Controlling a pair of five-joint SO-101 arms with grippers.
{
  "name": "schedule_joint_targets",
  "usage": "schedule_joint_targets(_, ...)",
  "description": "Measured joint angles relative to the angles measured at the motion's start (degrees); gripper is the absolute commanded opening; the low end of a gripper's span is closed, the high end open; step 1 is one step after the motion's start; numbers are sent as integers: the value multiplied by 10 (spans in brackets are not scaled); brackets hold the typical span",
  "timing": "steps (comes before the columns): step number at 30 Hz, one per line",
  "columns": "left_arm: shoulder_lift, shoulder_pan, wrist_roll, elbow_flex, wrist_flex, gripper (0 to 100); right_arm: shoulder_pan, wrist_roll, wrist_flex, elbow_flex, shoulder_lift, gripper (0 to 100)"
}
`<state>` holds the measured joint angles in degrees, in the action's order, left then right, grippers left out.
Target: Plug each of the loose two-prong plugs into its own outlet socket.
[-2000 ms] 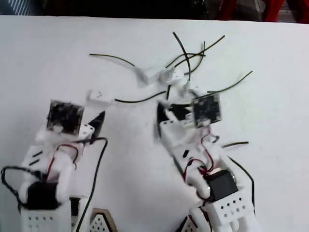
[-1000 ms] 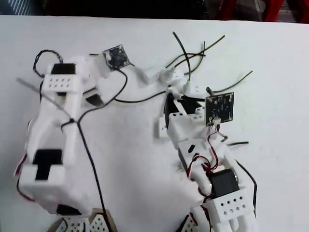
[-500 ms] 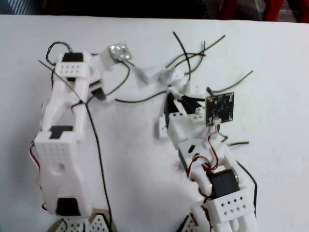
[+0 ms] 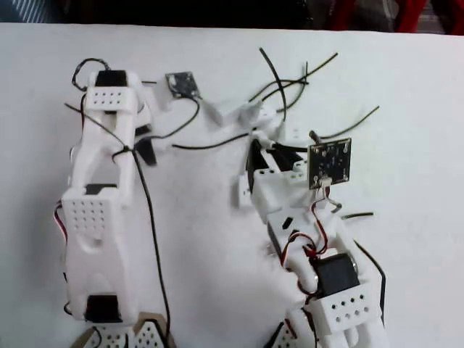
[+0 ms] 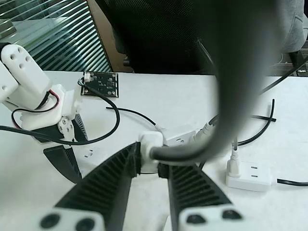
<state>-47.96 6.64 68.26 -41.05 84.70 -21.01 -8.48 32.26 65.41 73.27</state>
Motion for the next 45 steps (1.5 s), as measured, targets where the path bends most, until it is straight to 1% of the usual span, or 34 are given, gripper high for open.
schedule_joint_targets(2,-7,0,0,0,3,331,-1,0,0,8,1,18)
schedule_joint_targets(5,-15,0,0,-7,8,280,0,0,0,12,0,18)
schedule_joint_targets(7,-17,0,0,-11,9,266,0,0,-1,12,0,18)
schedule_joint_targets(14,-20,1,0,-36,13,280,0,0,-1,12,0,18)
schedule_joint_targets(19,-27,1,-14,-73,11,295,0,0,-1,12,0,18)
schedule_joint_targets(21,-27,1,-14,-69,-2,327,0,0,-1,12,0,18)
schedule_joint_targets(23,-27,0,-18,-51,-28,335,0,0,-1,12,0,18)
schedule_joint_targets(27,-27,0,-19,0,-82,300,-1,0,-1,12,0,18)
schedule_joint_targets(33,-27,-1,-24,10,-84,217,0,0,-1,12,0,18)
schedule_joint_targets(38,-27,-4,-24,9,-40,81,0,0,-1,12,0,18)
schedule_joint_targets(45,-23,-24,-26,8,66,76,0,0,-1,12,0,18)
